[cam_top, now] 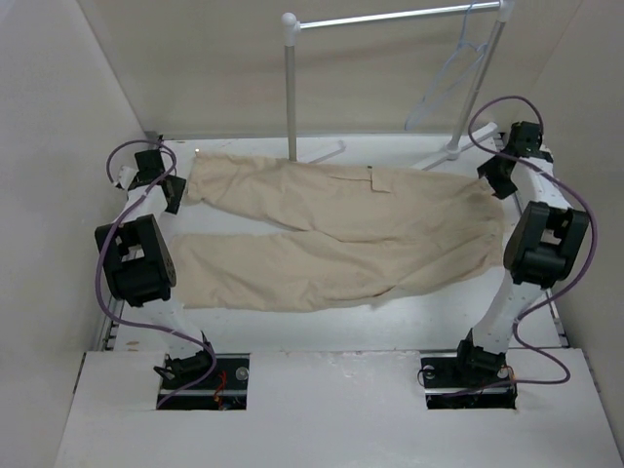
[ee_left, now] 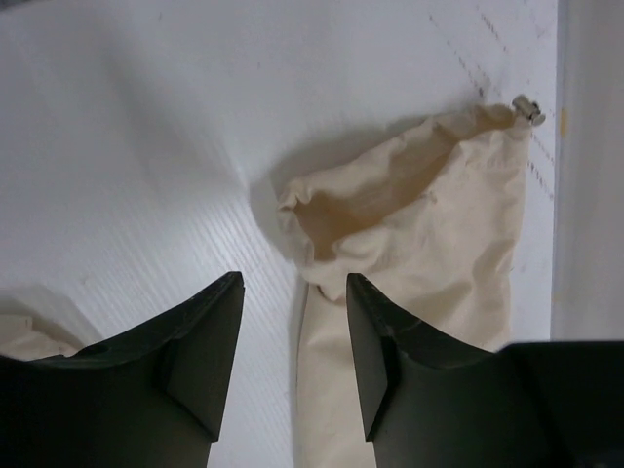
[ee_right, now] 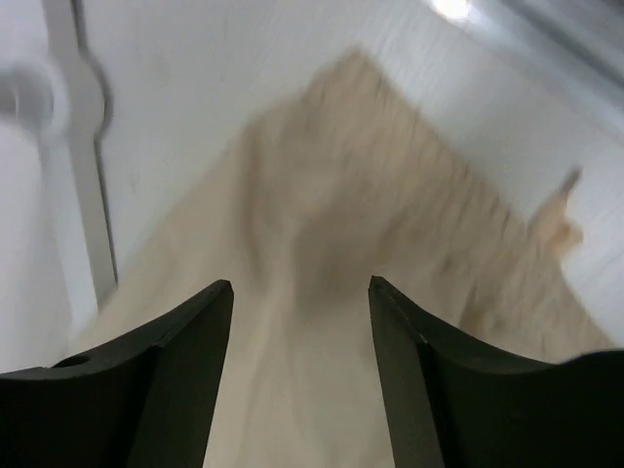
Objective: Place the trousers on the hanger
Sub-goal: Flatten out the trousers at the center of the board.
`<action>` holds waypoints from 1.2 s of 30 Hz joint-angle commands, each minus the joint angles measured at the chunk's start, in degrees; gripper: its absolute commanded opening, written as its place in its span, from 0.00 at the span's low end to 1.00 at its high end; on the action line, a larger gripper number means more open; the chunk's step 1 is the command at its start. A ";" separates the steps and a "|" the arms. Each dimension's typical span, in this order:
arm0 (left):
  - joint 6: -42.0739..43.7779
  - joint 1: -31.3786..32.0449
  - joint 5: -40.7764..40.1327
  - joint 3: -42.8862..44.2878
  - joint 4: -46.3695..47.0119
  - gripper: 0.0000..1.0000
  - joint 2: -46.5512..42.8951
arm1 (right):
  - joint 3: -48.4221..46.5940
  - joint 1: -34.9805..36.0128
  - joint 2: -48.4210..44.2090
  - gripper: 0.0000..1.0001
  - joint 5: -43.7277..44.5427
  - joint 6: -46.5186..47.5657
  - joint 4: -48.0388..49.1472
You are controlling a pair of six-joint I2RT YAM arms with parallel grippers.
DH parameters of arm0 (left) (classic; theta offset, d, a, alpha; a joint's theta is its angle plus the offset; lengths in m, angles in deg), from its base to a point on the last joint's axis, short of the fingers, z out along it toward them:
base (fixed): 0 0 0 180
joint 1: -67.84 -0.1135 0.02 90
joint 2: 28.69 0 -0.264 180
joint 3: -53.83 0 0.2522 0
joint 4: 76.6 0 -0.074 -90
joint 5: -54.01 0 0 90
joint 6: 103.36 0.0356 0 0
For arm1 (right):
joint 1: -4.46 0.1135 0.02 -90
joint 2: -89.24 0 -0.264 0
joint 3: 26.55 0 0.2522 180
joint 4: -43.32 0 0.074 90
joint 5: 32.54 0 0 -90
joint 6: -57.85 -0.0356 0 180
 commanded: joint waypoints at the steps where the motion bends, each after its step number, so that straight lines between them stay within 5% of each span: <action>1: 1.52 1.01 1.98 -2.49 0.44 0.43 -2.93 | 11.97 5.77 -15.67 0.61 -1.15 -0.52 8.02; 5: 1.60 1.44 2.59 -1.01 1.67 0.44 -0.04 | 26.57 11.57 -25.70 0.52 -3.69 -2.28 12.69; 10: 1.87 2.06 1.63 5.31 1.06 0.44 6.47 | 38.19 21.41 -30.90 0.57 -6.51 -4.39 13.66; 17: 1.52 0.66 1.37 9.19 0.53 0.14 10.79 | 52.61 27.58 -36.00 0.61 -6.34 -8.08 16.21; 20: 1.08 -0.13 1.28 9.02 1.23 0.09 9.56 | 54.72 27.67 -36.18 0.61 -5.02 -8.26 14.99; 32: 0.99 -4.00 0.31 16.65 -1.58 0.10 11.40 | 55.61 27.50 -35.56 0.61 -4.93 -8.61 14.02; 34: 1.25 -4.09 -0.39 18.07 -1.93 0.13 12.10 | 55.61 27.50 -35.56 0.61 -4.93 -8.61 14.02; 36: 1.34 -4.09 0.22 18.16 -1.93 0.28 11.93 | 55.61 27.50 -35.56 0.61 -4.93 -8.61 14.02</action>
